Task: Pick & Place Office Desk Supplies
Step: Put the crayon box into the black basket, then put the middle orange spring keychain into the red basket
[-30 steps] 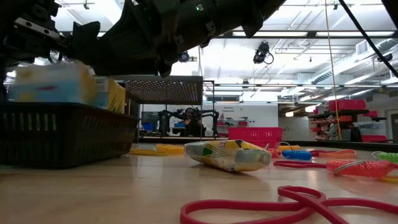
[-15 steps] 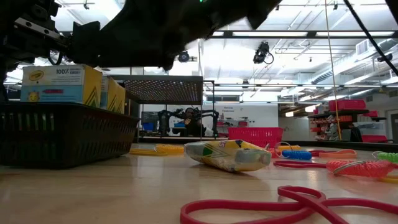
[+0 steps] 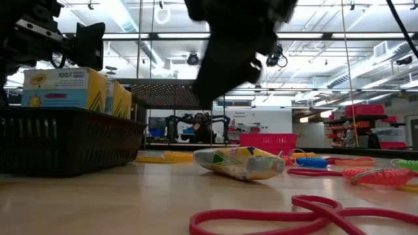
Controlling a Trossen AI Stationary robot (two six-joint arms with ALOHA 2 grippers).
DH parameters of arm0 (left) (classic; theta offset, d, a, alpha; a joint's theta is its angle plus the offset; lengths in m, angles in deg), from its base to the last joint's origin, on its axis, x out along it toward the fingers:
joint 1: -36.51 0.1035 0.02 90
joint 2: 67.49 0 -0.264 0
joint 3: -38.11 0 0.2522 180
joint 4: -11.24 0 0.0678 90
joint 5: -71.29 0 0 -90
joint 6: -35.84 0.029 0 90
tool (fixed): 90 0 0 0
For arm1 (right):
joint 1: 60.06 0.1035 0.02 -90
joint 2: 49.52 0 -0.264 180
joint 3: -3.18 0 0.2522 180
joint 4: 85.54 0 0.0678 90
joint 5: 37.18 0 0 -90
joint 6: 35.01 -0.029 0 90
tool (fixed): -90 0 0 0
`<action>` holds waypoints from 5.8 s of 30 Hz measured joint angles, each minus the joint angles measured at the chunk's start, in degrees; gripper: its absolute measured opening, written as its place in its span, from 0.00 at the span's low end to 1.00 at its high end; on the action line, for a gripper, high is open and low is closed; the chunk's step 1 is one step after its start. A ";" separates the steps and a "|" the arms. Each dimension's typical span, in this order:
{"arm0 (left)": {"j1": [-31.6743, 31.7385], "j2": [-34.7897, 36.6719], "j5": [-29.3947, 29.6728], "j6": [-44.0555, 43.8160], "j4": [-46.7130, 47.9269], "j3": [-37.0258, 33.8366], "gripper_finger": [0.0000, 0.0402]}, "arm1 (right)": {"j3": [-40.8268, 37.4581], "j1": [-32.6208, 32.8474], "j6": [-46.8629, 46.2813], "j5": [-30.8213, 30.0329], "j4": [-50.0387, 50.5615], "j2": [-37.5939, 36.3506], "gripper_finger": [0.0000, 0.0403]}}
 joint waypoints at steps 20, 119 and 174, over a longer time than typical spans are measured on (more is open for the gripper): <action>0.01 0.01 -0.44 2.33 0.59 0.02 0.84 | -0.53 -0.54 -12.98 8.93 3.47 3.50 0.56; 0.07 0.00 0.45 2.78 -0.44 0.02 0.84 | 3.21 -5.70 23.22 12.37 -45.13 14.80 0.46; 0.07 -0.02 6.47 6.37 -1.18 0.03 0.84 | 12.95 2.03 37.28 -2.61 -16.84 12.96 0.43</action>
